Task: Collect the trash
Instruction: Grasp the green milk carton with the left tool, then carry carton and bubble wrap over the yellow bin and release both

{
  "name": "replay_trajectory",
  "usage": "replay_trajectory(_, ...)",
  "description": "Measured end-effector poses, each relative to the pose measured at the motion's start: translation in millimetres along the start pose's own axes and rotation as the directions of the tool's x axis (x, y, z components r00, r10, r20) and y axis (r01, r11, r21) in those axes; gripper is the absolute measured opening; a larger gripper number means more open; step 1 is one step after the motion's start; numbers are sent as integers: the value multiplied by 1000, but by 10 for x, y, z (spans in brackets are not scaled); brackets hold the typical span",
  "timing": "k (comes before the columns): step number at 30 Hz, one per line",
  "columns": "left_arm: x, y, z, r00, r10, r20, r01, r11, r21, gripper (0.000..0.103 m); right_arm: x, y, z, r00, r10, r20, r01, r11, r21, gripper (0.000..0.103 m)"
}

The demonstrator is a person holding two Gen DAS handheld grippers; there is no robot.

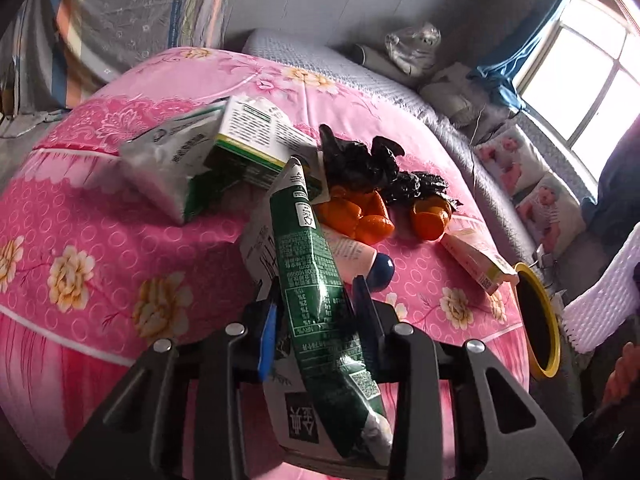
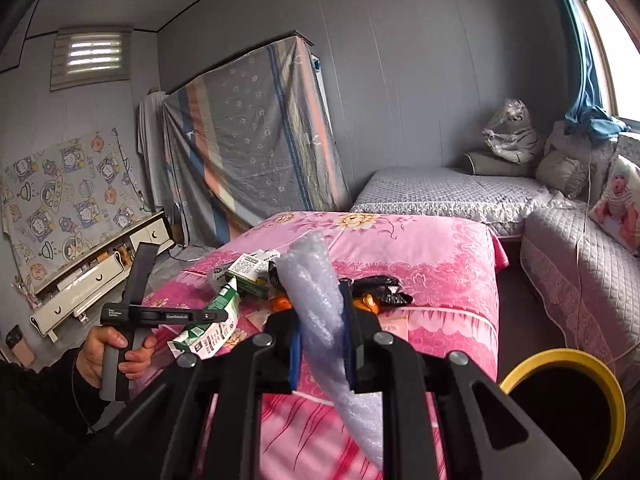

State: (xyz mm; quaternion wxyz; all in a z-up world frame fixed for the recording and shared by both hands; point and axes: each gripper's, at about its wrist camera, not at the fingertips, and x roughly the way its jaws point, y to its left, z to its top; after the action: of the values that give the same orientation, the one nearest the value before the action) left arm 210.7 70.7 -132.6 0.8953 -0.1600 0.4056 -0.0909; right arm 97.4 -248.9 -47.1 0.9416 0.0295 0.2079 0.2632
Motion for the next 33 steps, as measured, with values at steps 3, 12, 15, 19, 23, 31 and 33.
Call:
replay_trajectory(3, -145, 13, -50, 999, -24, 38, 23, 1000, 15, 29, -52, 33, -39, 1000, -5, 3, 5, 1000, 2, 15)
replay_trajectory(12, -896, -176, -193, 962, -106, 252, 81, 991, 105, 28, -146, 32, 10, 999, 25, 33, -26, 999, 36, 15)
replay_trajectory(15, -1051, -330, -211, 949, -119, 291, 76, 985, 154, 28, -182, 9, 33, 997, 62, 46, -65, 996, 61, 15)
replay_trajectory(19, -1096, -504, -205, 947, -156, 279, 100, 974, 202, 28, -286, -40, 66, 993, 96, 75, -103, 990, 101, 15)
replay_trajectory(23, -1042, -662, -226, 949, -199, 243, 137, 958, 251, 28, -447, -163, 105, 991, 62, 114, -76, 989, 126, 15)
replay_trajectory(31, -832, -1110, -254, 947, -281, 158, 212, 913, 350, 28, -791, -591, 32, 976, -126, 177, 89, 975, 204, 15)
replay_trajectory(33, -774, -1249, -241, 944, -297, 144, 224, 897, 381, 28, -853, -728, -12, 969, -170, 180, 126, 964, 233, 15)
